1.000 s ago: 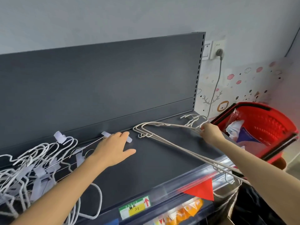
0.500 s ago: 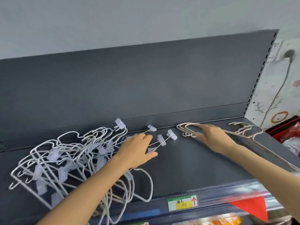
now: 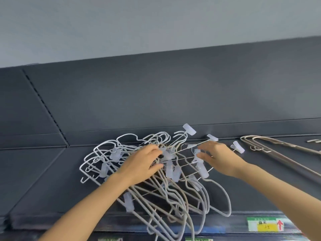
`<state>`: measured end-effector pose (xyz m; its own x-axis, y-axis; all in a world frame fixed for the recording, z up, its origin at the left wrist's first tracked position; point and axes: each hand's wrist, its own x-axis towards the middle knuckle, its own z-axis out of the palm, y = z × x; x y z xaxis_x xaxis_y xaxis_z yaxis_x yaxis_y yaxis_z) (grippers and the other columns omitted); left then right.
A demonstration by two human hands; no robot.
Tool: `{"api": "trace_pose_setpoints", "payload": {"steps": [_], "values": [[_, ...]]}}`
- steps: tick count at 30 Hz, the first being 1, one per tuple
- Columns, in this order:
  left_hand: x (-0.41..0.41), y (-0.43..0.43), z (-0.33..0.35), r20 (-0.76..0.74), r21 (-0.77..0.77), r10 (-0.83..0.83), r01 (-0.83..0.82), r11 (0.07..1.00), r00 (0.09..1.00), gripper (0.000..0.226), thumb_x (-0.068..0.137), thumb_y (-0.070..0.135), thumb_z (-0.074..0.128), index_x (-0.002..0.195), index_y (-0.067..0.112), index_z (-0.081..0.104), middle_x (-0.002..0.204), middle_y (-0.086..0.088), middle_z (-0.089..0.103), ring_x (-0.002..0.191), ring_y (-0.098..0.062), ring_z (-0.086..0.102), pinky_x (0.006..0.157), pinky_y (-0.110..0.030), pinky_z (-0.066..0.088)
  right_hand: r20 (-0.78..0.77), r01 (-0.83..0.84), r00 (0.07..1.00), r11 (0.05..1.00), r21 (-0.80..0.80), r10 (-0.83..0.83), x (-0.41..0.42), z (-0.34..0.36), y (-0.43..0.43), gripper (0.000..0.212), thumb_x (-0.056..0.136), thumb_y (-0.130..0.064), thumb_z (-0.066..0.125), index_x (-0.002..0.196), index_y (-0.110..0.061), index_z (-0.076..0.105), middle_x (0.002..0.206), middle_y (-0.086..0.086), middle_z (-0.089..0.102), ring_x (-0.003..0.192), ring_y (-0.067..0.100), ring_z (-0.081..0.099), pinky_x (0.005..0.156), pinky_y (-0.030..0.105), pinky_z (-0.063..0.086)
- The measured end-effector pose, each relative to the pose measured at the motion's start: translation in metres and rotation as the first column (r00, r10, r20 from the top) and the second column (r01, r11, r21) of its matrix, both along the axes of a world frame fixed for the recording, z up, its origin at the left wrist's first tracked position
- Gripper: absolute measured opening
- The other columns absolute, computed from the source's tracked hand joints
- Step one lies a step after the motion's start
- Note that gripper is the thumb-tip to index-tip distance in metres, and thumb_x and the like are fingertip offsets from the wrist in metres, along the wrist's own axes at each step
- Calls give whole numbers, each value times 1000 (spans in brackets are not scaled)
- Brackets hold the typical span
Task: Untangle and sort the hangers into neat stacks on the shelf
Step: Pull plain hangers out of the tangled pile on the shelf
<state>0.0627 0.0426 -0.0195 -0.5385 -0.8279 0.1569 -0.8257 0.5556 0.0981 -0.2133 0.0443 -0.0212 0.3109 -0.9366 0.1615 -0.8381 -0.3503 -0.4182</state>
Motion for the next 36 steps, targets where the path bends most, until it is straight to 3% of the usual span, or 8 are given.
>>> {"api": "trace_pose_setpoints", "payload": {"steps": [2,7,11,17,21,24,27,36], "values": [[27,-4,-4,-24,12,51,-51,999,998,48,96,41,47,140,21,43,143,8,37,126,-8,41,102,-24,37,15,-25,1000,999,-38,26,23,3,1,22,94,-31,51,96,-10,59,83,-7,57,80,13,50,69,20,36],[77,-21,-18,27,87,111,-113,990,993,40,101,26,39,141,22,41,143,8,38,128,-9,40,105,-28,37,-22,-87,996,995,-54,86,65,-3,0,28,93,-35,50,91,-9,59,85,2,60,83,19,52,76,32,45],[92,-35,-23,99,141,75,-88,986,992,48,100,32,41,147,25,31,152,8,29,137,-11,30,111,-33,32,-71,-139,989,981,-138,130,89,-8,0,28,95,-31,52,111,-10,62,101,2,64,97,19,56,82,26,44],[90,-53,-17,113,235,-10,-17,972,994,57,96,39,48,148,26,27,155,8,24,140,-12,26,114,-35,29,-337,-202,934,953,-225,118,117,-21,-15,29,83,-30,69,109,-20,66,116,5,65,106,29,59,85,43,51],[86,-63,-18,145,203,-16,-14,979,989,50,93,35,54,139,23,41,142,4,40,118,-16,49,95,-39,47,-466,-127,885,964,-233,4,124,-22,-23,31,78,-30,73,106,-23,64,100,2,66,95,28,60,76,43,46],[86,-67,-16,177,144,-4,-22,989,984,39,92,34,56,128,20,51,128,3,48,102,-15,55,84,-37,51,-522,-117,852,955,-272,-45,121,-18,-29,14,78,-28,74,85,-23,64,65,-6,45,70,23,55,65,34,35],[86,-68,-14,179,152,-18,-9,988,984,30,92,35,57,116,18,58,123,5,48,92,-11,51,78,-30,47,-559,-139,827,942,-306,-59,110,-17,-37,22,63,-28,85,68,-25,64,55,-10,30,54,19,48,58,31,28],[81,-76,-10,61,168,44,-54,984,997,10,91,26,58,85,19,62,99,8,51,80,-11,54,70,-25,43,-385,-120,923,962,-246,16,63,-3,-51,7,90,-36,59,90,-33,65,75,-5,59,81,20,48,74,34,29]]}}
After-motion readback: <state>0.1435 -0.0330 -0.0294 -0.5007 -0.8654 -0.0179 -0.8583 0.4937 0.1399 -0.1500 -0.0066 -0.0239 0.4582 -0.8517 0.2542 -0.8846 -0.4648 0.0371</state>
